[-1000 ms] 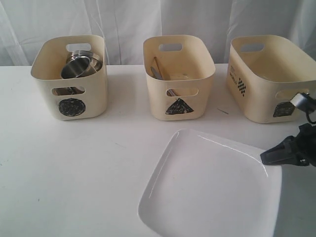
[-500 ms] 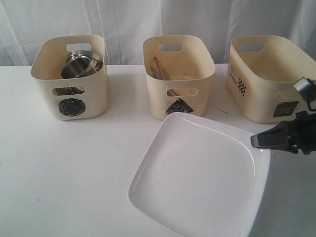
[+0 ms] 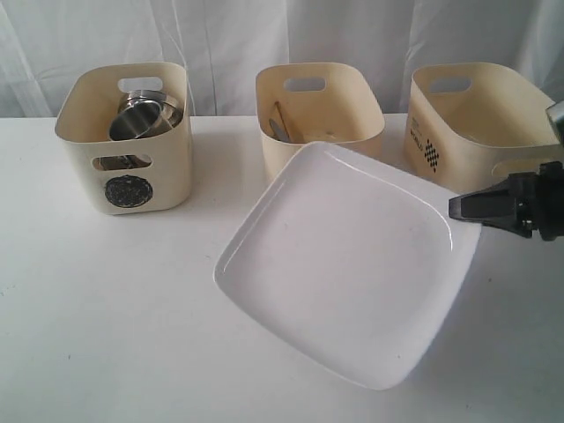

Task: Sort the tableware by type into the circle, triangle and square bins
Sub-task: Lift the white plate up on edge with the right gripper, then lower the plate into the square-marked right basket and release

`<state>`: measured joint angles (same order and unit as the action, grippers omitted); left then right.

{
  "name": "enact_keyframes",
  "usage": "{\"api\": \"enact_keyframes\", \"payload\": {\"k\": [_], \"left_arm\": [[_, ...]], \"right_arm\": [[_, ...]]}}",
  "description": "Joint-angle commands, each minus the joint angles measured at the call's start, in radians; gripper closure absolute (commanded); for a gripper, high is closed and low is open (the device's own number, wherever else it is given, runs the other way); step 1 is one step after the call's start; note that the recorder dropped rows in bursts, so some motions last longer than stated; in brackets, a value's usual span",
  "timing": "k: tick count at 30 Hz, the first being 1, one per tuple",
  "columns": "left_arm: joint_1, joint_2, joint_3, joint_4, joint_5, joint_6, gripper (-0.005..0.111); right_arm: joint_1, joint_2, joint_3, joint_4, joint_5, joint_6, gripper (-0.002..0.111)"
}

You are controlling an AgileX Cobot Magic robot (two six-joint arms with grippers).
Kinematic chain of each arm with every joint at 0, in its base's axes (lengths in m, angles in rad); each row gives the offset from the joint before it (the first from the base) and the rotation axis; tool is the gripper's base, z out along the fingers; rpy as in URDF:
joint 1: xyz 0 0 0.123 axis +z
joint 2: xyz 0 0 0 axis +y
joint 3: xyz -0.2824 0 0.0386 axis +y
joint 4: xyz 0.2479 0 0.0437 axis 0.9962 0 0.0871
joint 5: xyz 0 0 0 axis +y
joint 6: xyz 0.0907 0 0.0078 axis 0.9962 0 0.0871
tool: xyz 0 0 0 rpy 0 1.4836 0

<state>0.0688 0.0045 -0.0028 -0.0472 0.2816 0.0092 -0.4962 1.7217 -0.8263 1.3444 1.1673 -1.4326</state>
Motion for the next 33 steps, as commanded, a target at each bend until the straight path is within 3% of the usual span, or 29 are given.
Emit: {"api": "enact_keyframes", "payload": {"k": [1,10,17,26,33], "left_arm": [[0.0,-0.005,0.003,-0.003,0.001,-0.009,0.107],[0.0,-0.005,0.003,-0.003,0.001,-0.009,0.107],[0.0,-0.005,0.003,-0.003,0.001,-0.009,0.107],[0.0,-0.005,0.003,-0.003,0.001,-0.009,0.107],[0.0,-0.005,0.003,-0.003,0.001,-0.009,0.107]], "right_arm": [[0.001,-0.06,-0.003,0.109,0.054,0.067,0.108],[0.001,-0.126,-0.079,0.12,0.054,0.181,0.108],[-0.017,-0.131,-0.277,0.187,0.054,0.244,0.108],[-0.215,-0.063,-0.517,0.235,-0.01,0.366,0.108],[-0.285,0.014,-0.627,0.235,-0.111,0.384,0.108]]}}
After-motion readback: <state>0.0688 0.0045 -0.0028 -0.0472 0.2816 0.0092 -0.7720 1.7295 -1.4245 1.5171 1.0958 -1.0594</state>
